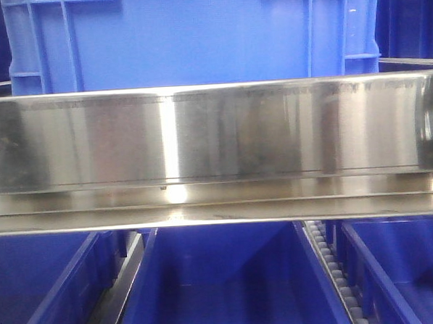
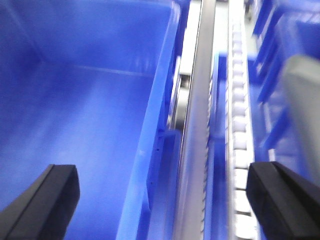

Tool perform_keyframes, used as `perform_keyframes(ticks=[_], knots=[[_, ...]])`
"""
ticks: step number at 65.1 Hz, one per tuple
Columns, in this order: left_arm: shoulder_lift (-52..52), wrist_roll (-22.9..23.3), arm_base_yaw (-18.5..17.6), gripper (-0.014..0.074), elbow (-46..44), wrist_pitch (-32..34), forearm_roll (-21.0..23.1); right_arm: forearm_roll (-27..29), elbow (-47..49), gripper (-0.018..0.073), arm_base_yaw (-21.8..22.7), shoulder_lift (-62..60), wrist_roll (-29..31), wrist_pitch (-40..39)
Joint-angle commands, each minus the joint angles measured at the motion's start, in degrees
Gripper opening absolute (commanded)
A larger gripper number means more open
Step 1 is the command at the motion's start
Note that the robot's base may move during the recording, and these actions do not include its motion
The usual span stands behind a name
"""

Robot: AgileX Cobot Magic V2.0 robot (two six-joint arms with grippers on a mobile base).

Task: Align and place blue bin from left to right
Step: 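Pull the blue bin off the shelf toward the robot with both grippers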

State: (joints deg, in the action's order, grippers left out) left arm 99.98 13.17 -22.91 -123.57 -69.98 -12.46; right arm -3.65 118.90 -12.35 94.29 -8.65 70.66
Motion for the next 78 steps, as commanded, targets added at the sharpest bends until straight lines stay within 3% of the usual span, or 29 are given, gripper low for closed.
perform_keyframes(ticks=[1,24,37,68,74,78], knots=[[1.6,1.0,0.2,0.0598,-0.5,0.0,-0.2,-0.8,1.1,0.0559,-0.2,2.3,-0.3,-0.7],[6.5,2.1,4.6,0.0598,-0.5,0.0,2.1,0.5,1.7,0.0559,-0.2,10.3,-1.6,-0.7],[9.0,-0.9,4.9,0.0598,-0.5,0.0,2.2,1.0,1.7,0.0559,-0.2,12.7,-1.9,-0.7],[11.0,-0.9,5.5,0.0596,-0.5,0.0,2.3,2.4,1.7,0.0559,-0.2,15.7,-2.4,-2.2],[11.0,-0.9,5.5,0.0552,-0.5,0.0,2.3,2.4,1.7,0.0535,-0.2,15.7,-2.4,-2.1],[11.0,-0.9,5.5,0.0475,-0.5,0.0,2.3,2.4,1.7,0.0463,-0.2,15.7,-2.4,-2.1]])
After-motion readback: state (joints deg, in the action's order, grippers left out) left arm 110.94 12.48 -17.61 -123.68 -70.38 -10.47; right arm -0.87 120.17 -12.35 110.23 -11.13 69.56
